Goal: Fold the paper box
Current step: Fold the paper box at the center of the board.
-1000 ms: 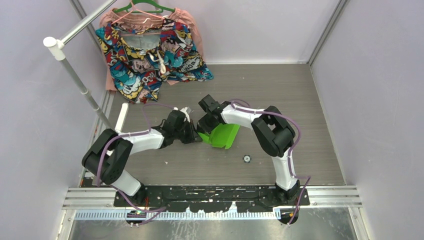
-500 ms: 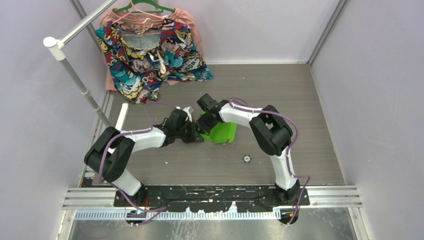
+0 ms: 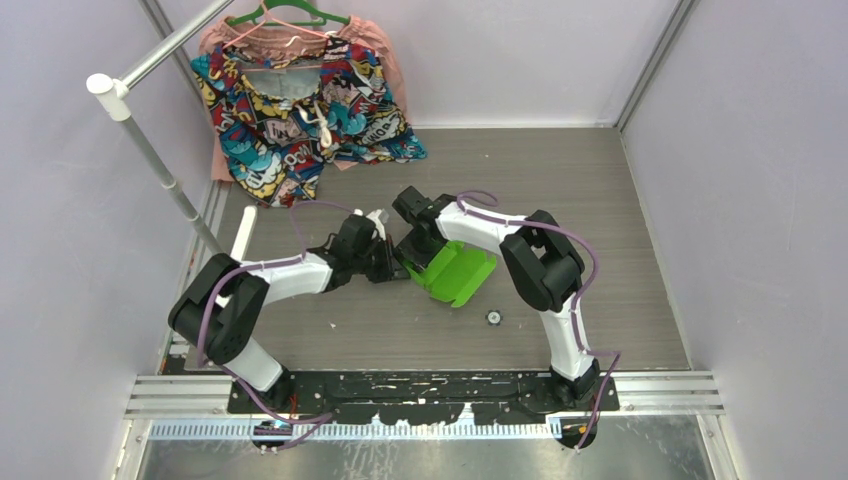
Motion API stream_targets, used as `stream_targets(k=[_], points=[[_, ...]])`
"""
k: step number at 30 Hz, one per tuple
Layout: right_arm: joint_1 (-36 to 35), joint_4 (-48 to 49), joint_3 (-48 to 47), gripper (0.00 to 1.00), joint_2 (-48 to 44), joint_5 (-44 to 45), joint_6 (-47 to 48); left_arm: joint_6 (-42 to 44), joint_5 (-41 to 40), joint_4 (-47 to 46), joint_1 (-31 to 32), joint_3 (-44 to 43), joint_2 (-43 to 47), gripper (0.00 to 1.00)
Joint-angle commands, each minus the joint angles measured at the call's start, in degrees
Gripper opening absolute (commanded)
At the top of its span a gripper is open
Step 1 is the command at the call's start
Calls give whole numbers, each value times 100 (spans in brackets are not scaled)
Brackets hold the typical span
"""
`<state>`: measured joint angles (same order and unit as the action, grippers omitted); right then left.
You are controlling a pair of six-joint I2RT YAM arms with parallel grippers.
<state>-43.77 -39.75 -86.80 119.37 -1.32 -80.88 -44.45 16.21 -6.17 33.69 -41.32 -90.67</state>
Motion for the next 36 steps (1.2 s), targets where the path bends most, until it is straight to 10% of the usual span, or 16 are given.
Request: stream_targets(k=[1,36], points=[[-11,-422,-207,42,-113,13,112,99,-122,-484,-47,-280,100,0],[1041,-686,-1061,55,-867,-190,1328,83,-226,-122,-82,-284,650,0]])
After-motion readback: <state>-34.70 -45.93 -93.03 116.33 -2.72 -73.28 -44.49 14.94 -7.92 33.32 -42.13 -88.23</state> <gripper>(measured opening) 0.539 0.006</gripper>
